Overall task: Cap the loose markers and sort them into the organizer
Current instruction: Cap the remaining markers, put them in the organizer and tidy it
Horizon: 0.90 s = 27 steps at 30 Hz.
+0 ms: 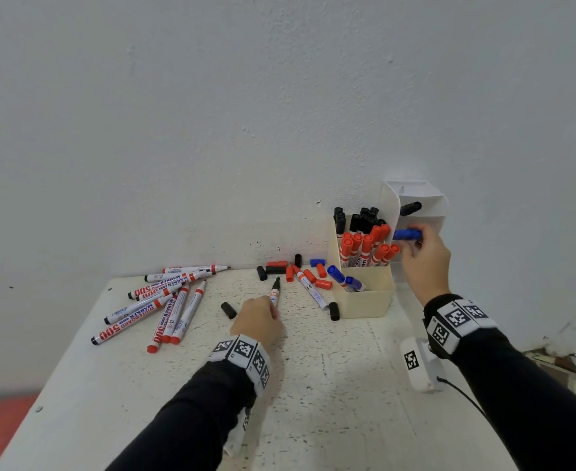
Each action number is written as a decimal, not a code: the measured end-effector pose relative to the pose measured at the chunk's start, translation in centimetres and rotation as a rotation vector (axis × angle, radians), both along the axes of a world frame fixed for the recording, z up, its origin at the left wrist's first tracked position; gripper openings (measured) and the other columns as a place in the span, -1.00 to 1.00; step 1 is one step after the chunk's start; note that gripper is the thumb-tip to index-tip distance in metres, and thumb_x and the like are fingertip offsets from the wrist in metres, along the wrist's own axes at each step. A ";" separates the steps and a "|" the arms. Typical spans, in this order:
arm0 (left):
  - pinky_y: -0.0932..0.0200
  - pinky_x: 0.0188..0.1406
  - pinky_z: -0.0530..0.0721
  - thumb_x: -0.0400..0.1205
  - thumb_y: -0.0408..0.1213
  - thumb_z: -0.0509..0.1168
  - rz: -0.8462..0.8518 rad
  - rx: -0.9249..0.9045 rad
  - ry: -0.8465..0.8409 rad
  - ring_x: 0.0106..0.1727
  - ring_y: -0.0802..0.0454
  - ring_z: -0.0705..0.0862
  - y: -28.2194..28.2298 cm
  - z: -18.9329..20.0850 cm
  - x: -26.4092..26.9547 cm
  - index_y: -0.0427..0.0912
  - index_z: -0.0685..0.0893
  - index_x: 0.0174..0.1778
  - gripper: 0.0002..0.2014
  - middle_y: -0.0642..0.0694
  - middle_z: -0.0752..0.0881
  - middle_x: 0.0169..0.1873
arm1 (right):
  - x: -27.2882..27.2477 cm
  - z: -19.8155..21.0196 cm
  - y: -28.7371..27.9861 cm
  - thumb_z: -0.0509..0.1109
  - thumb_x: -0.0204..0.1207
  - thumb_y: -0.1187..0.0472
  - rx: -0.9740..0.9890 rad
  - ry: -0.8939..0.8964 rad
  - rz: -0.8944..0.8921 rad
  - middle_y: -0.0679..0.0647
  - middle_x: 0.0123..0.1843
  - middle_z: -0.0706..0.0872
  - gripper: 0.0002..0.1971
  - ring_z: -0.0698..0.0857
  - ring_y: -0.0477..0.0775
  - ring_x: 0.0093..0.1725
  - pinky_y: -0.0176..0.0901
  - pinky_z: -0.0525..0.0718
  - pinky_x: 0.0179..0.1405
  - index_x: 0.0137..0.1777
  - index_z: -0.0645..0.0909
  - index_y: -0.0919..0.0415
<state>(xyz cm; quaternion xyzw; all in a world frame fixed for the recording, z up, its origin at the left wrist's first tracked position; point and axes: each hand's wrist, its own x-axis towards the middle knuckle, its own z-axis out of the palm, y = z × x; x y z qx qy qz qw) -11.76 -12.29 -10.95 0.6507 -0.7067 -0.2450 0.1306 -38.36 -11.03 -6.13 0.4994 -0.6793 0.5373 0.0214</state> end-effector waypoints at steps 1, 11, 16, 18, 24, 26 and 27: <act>0.22 -0.10 0.59 0.60 -0.29 0.22 0.005 -0.001 -0.002 -0.09 0.01 0.59 0.1 0.1 0.0 -0.20 0.60 0.00 -0.87 -0.15 0.60 0.09 | 0.2 0.0 0.1 0.34 0.50 0.42 -0.012 0.015 -0.007 0.32 0.09 0.67 -0.74 0.63 0.25 0.09 -0.33 0.41 0.03 0.19 0.55 0.40; 0.12 -0.23 0.58 0.55 -0.27 0.25 0.087 -0.001 -0.008 -0.08 -0.05 0.63 0.8 1.1 1.3 -0.13 0.37 0.26 -0.64 -0.15 0.58 0.03 | 3.2 0.5 0.7 0.29 0.39 0.48 -0.324 0.170 -0.168 0.38 0.06 0.54 -0.83 0.50 0.34 0.07 -0.22 0.40 0.07 -0.04 0.61 0.39; 0.12 -0.13 0.68 0.60 -0.22 0.22 0.087 0.001 -0.006 -0.15 0.00 0.63 0.4 1.0 2.7 -0.23 0.54 0.20 -0.72 -0.14 0.63 -0.03 | 7.9 2.4 1.8 0.20 0.34 0.50 -0.490 0.219 0.109 0.29 -0.20 0.53 -0.87 0.46 -0.03 -0.22 -0.55 0.44 -0.20 -0.29 0.57 0.39; 0.11 -0.13 0.67 0.64 -0.21 0.15 0.098 -0.028 0.001 -0.19 0.01 0.59 0.3 1.0 3.4 -0.26 0.56 0.15 -0.75 -0.16 0.61 -0.05 | 10.2 3.0 2.3 0.17 0.33 0.48 -0.507 0.234 0.262 0.12 -0.26 0.49 -0.86 0.40 -0.16 -0.26 -0.51 0.43 -0.26 -0.33 0.55 0.37; 0.13 -0.21 0.58 0.72 -0.14 -0.05 0.139 -0.153 0.044 -0.17 0.02 0.53 0.7 1.7 5.6 -0.23 0.47 0.12 -0.71 -0.17 0.59 -0.03 | 15.3 2.0 2.4 0.26 0.35 0.49 0.018 0.163 0.639 -0.11 -0.30 0.46 -0.77 0.44 -0.22 -0.31 -0.46 0.40 -0.28 -0.29 0.52 0.11; 0.12 -0.10 0.58 0.74 -0.13 -0.08 0.132 -0.170 0.064 -0.06 0.01 0.51 0.5 1.6 6.2 -0.22 0.45 0.19 -0.69 -0.17 0.56 0.05 | 15.7 0.8 1.1 0.26 0.44 0.41 0.310 0.189 0.614 -0.07 -0.22 0.48 -0.83 0.46 -0.15 -0.24 -0.31 0.46 -0.21 -0.16 0.54 0.11; 0.11 -0.05 0.57 0.75 -0.09 -0.09 0.137 -0.164 0.059 -0.02 0.01 0.52 0.5 1.8 6.5 -0.21 0.47 0.19 -0.66 -0.16 0.56 0.07 | 15.9 0.3 0.3 0.24 0.48 0.36 0.448 0.204 0.591 -0.04 -0.15 0.51 -0.85 0.50 -0.08 -0.18 -0.24 0.50 -0.15 -0.06 0.55 0.13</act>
